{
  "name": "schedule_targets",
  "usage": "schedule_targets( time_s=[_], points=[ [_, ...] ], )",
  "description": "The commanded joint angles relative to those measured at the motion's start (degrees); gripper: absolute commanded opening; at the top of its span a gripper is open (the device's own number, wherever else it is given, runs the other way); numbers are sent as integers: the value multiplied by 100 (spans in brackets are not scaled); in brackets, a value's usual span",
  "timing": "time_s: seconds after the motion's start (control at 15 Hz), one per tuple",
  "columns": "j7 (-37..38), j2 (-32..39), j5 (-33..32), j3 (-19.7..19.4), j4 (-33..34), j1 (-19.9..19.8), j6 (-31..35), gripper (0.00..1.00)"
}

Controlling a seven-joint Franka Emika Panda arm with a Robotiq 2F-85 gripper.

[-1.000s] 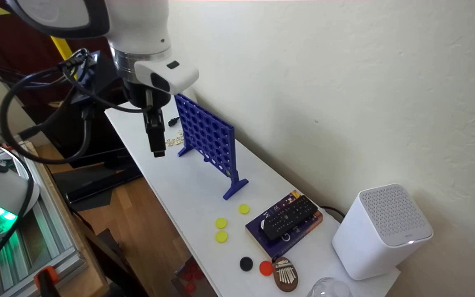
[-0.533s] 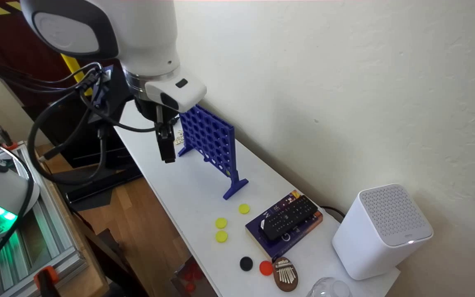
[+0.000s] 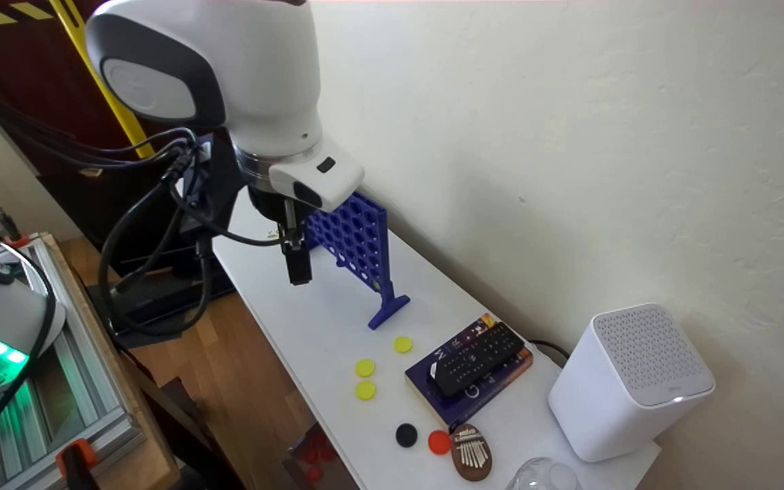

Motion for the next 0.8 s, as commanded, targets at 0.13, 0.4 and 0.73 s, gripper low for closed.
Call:
schedule_targets(
  time_s=[0.13, 0.4, 0.73],
  points=[
    [28, 34, -39, 162, 20, -155, -2, 100],
    [28, 33, -39, 164, 20, -155, -2, 100],
    [77, 287, 137, 218, 237, -156, -102, 100]
  ],
)
